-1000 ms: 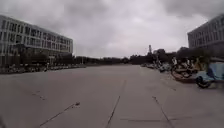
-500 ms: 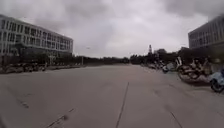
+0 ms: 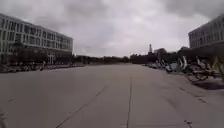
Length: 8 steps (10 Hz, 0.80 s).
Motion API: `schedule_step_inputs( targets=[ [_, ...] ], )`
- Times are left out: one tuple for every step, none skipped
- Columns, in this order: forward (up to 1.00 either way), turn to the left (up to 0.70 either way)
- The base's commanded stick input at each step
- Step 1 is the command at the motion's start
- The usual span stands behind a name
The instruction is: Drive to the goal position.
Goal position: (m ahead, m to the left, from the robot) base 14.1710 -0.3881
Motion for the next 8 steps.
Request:
schedule_step_inputs(
  targets=[
    [0.85, -0.04],
    [0.85, -0.07],
    [0.85, -0.12],
    [0.85, -0.13],
    [0.85, -0.15],
    [0.85, -0.16],
    [0.85, -0.16],
    [0.85, -0.16]
  ],
)
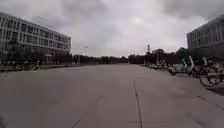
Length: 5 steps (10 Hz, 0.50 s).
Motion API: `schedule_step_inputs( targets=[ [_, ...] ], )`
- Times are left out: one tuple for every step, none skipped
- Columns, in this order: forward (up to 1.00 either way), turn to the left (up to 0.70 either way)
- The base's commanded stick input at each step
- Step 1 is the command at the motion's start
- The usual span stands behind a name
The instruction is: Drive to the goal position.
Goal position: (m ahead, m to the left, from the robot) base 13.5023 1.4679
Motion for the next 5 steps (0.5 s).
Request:
schedule_step_inputs(
  targets=[
    [0.85, -0.15],
    [0.85, -0.13],
    [0.85, -0.11],
    [0.85, -0.07],
    [0.85, -0.02]
  ],
)
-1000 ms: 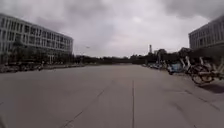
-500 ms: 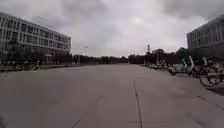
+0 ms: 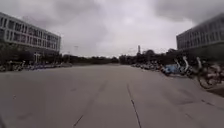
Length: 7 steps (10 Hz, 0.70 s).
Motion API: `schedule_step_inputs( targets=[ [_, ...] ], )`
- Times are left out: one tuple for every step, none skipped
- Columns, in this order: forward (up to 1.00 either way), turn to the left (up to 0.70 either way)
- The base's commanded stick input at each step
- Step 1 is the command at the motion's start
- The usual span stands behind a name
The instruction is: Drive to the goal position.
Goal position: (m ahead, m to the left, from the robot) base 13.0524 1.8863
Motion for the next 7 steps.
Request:
schedule_step_inputs(
  targets=[
    [0.85, 0.02],
    [0.85, -0.02],
    [0.85, -0.04],
    [0.85, -0.04],
    [0.85, -0.05],
    [0.85, -0.03],
    [0.85, 0.01]
  ],
)
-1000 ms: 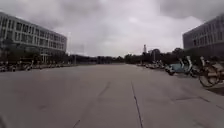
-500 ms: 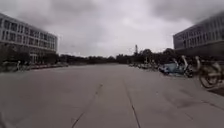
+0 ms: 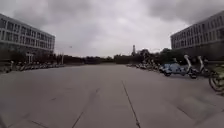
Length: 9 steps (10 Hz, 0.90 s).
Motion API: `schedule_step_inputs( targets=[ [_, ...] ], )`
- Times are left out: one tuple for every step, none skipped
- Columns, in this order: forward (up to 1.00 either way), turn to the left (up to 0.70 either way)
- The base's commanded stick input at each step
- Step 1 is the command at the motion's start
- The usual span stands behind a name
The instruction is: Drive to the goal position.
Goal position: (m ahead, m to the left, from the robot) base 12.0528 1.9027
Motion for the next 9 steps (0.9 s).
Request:
schedule_step_inputs(
  targets=[
    [0.85, 0.04],
    [0.85, 0.03],
    [0.85, 0.00],
    [0.85, -0.04],
    [0.85, 0.05],
    [0.85, 0.00],
    [0.85, 0.00],
    [0.85, -0.01],
    [0.85, -0.02]
  ],
)
